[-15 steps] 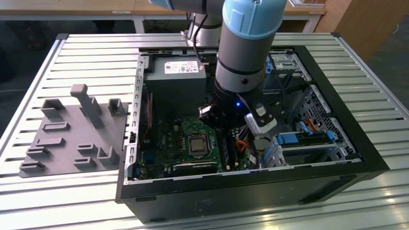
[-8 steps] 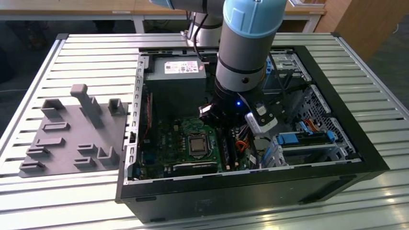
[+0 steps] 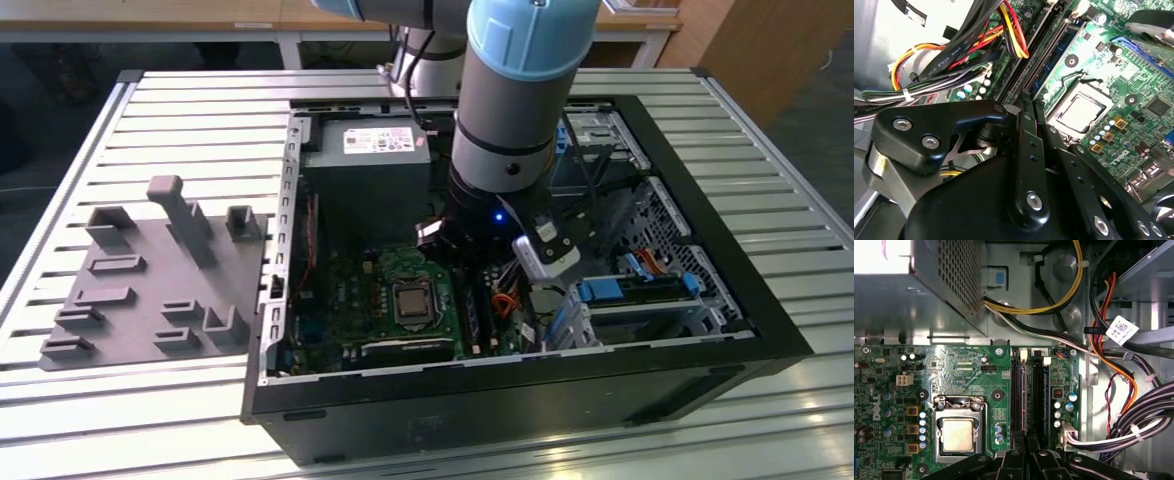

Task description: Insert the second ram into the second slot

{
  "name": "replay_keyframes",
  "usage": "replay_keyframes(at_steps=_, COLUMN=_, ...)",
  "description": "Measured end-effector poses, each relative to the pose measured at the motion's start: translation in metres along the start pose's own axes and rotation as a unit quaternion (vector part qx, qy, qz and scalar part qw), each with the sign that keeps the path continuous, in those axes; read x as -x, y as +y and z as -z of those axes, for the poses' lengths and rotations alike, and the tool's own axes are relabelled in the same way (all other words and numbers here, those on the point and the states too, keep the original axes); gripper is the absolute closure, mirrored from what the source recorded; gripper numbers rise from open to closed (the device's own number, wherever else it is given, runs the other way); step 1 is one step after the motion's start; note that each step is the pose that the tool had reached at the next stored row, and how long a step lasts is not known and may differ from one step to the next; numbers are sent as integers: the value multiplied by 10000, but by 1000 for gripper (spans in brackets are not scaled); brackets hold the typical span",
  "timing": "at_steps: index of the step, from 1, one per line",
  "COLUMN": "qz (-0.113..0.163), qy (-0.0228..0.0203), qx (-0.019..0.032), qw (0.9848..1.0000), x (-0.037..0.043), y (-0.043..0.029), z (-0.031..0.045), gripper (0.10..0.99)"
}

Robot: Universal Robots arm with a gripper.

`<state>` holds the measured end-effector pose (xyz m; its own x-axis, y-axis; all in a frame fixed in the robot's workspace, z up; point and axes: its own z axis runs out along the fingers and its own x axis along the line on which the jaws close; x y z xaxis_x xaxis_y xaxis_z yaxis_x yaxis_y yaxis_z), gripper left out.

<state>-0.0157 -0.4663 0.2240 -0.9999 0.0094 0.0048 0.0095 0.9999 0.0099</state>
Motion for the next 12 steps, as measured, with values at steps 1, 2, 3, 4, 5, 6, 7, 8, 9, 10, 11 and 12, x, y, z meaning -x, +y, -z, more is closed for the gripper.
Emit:
replay_keyframes(at_steps=1, qz=0, qy=3, qx=-5, qw=10000, x=0, y=-1, z=-2, gripper=953)
replay_keyframes(at_steps=2, qz=0, qy=5, qx=-10, qw=10000, x=0, y=-3, z=-5, gripper=953)
replay_keyframes(at_steps=3, qz=0, qy=7, qx=-12, qw=10000, x=0, y=-4, z=-9, gripper=953)
replay_keyframes(at_steps=4, qz=0, qy=9, qx=-13, qw=10000, x=0, y=-4, z=-14, gripper=953)
replay_keyframes(at_steps=5, qz=0, qy=11, qx=-13, qw=10000, x=0, y=-5, z=-21, gripper=953)
replay_keyframes(at_steps=6, qz=0, qy=13, qx=-14, qw=10000, x=0, y=-5, z=-26, gripper=953)
replay_keyframes(at_steps=7, qz=0, qy=15, qx=-15, qw=10000, x=0, y=-5, z=-28, gripper=953)
replay_keyframes(at_steps=8, qz=0, qy=15, qx=-15, qw=10000, x=0, y=-5, z=-28, gripper=953)
replay_keyframes(at_steps=9, qz=0, qy=15, qx=-15, qw=10000, x=0, y=-5, z=-28, gripper=953)
replay_keyframes(at_steps=10, qz=0, qy=15, qx=-14, qw=10000, x=0, y=-5, z=-30, gripper=953)
replay_keyframes(at_steps=11, qz=0, qy=15, qx=-14, qw=10000, x=0, y=-5, z=-30, gripper=953)
replay_keyframes(at_steps=12, qz=0, qy=15, qx=-14, qw=10000, x=0, y=-5, z=-30, gripper=953)
